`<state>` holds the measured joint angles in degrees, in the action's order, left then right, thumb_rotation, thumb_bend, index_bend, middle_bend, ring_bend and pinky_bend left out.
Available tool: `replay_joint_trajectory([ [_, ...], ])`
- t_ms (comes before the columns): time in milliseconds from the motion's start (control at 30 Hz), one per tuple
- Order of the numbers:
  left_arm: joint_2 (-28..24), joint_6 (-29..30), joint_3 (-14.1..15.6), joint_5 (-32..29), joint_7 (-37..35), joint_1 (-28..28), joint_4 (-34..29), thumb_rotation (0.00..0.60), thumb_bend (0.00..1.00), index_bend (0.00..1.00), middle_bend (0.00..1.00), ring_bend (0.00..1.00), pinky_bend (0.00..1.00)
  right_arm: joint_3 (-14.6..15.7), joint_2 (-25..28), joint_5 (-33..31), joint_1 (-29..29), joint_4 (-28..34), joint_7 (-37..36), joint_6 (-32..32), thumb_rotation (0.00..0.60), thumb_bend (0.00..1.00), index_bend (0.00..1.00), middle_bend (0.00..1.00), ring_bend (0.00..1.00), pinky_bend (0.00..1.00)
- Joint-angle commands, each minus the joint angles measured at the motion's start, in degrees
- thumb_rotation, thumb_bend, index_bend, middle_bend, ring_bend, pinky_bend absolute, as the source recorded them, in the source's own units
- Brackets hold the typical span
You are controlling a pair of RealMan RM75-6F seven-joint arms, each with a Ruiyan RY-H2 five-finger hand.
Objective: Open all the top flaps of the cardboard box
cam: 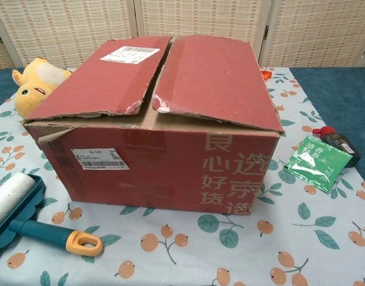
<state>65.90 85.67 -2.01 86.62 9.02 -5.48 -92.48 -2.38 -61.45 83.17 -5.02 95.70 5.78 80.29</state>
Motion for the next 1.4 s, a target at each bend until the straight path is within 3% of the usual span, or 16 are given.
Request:
replay_joint_trajectory([
  [33, 0.01, -0.23, -0.07, -0.26, 0.07, -0.09, -0.02, 0.600, 0.21, 0.00, 0.00, 0.00, 0.00, -0.08, -0.11, -0.33, -0.25, -0.22, -0.06, -0.56, 0.600, 0.41, 0.00, 0.00, 0.00, 0.00],
  [167, 0.11, -1.28, -0.07, -0.29, -0.45, -0.67, 0.12, 0.600, 0.21, 0.00, 0.00, 0.00, 0.00, 0.23, -0.38, 1.03, -0.75, -0.92, -1.83, -1.07, 0.600, 0.41, 0.00, 0.00, 0.00, 0.00],
  [367, 0.00, -2.49, -0.03, 0.42, -2.70, -1.65, 0.64, 0.600, 0.21, 0.00, 0.00, 0.00, 0.00, 0.43, -0.94, 9.80, -4.57, -2.39, -14.33, -1.55, 0.600, 0.41, 0.00, 0.00, 0.00, 0.00],
  [533, -0.29, -2.98, 0.07, 0.70, -4.76, -2.03, 1.12, 0.600, 0.21, 0.00, 0.00, 0.00, 0.00, -0.60, 2.41, 14.77, -10.53, 3.69, -19.89, -5.44, 0.600, 0.41, 0.00, 0.00, 0.00, 0.00],
  [667, -0.31, -3.37, 0.54, 0.88, -5.01, -2.04, 0.91, 0.600, 0.21, 0.00, 0.00, 0.00, 0.00, -1.47, 4.32, 15.65, -15.04, 10.03, -17.60, -11.06, 0.600, 0.41, 0.00, 0.00, 0.00, 0.00],
  [867, -1.03, -2.70, 0.82, 1.01, -6.98, -1.55, 0.78, 0.600, 0.21, 0.00, 0.00, 0.00, 0.00, -3.85, 2.10, 14.00, -20.92, 16.05, -13.85, -17.48, 0.600, 0.41, 0.00, 0.00, 0.00, 0.00],
  [1167, -2.67, -1.95, 0.95, 0.42, -10.20, -0.68, -0.53, 0.600, 0.22, 0.00, 0.00, 0.00, 0.00, -7.03, -5.92, 8.37, -27.77, 18.95, -9.28, -23.73, 0.600, 0.41, 0.00, 0.00, 0.00, 0.00],
  [1400, -3.95, -0.92, 1.45, 1.75, -11.58, -0.19, -1.69, 0.600, 0.22, 0.00, 0.00, 0.00, 0.00, -8.44, -12.84, 4.71, -32.13, 17.32, -5.96, -26.44, 0.600, 0.41, 0.00, 0.00, 0.00, 0.00],
])
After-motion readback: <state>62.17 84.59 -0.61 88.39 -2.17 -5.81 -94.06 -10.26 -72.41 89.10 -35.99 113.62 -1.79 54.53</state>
